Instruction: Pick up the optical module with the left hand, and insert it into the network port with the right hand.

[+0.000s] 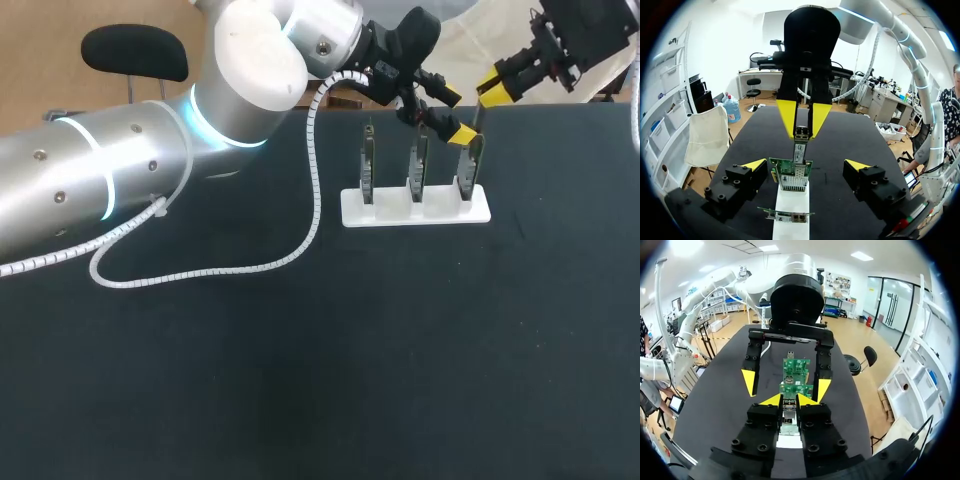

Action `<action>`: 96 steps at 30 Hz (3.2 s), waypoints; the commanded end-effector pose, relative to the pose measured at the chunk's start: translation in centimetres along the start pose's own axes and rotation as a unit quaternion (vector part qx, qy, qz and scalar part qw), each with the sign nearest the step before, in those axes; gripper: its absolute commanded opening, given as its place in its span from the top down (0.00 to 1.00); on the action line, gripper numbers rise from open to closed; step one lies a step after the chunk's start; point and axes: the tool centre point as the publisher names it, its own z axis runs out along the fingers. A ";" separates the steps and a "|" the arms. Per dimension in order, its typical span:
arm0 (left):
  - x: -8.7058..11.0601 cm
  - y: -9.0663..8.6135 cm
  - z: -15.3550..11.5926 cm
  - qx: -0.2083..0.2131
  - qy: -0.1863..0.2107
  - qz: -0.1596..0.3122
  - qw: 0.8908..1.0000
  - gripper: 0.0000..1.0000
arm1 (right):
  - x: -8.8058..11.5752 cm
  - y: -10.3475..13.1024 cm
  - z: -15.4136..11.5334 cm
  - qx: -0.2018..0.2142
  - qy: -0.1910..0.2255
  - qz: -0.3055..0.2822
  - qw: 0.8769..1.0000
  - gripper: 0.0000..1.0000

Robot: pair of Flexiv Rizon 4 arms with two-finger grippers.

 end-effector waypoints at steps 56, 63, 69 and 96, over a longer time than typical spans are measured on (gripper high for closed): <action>-0.1 0.1 0.0 0.001 0.002 -0.001 1.000 0.00 | 1.6 0.4 1.0 -0.015 0.016 0.015 1.000 0.10; -0.1 0.1 0.0 0.001 0.002 -0.001 1.000 0.00 | 1.8 0.4 0.2 -0.008 0.009 0.027 1.000 0.02; -0.1 0.1 0.0 0.001 0.002 -0.001 1.000 0.00 | 1.7 0.6 -1.1 0.000 -0.007 0.038 0.999 0.12; -0.1 0.1 0.0 0.001 0.002 -0.001 1.000 0.00 | 0.5 0.5 -3.3 0.003 -0.040 0.032 0.999 1.00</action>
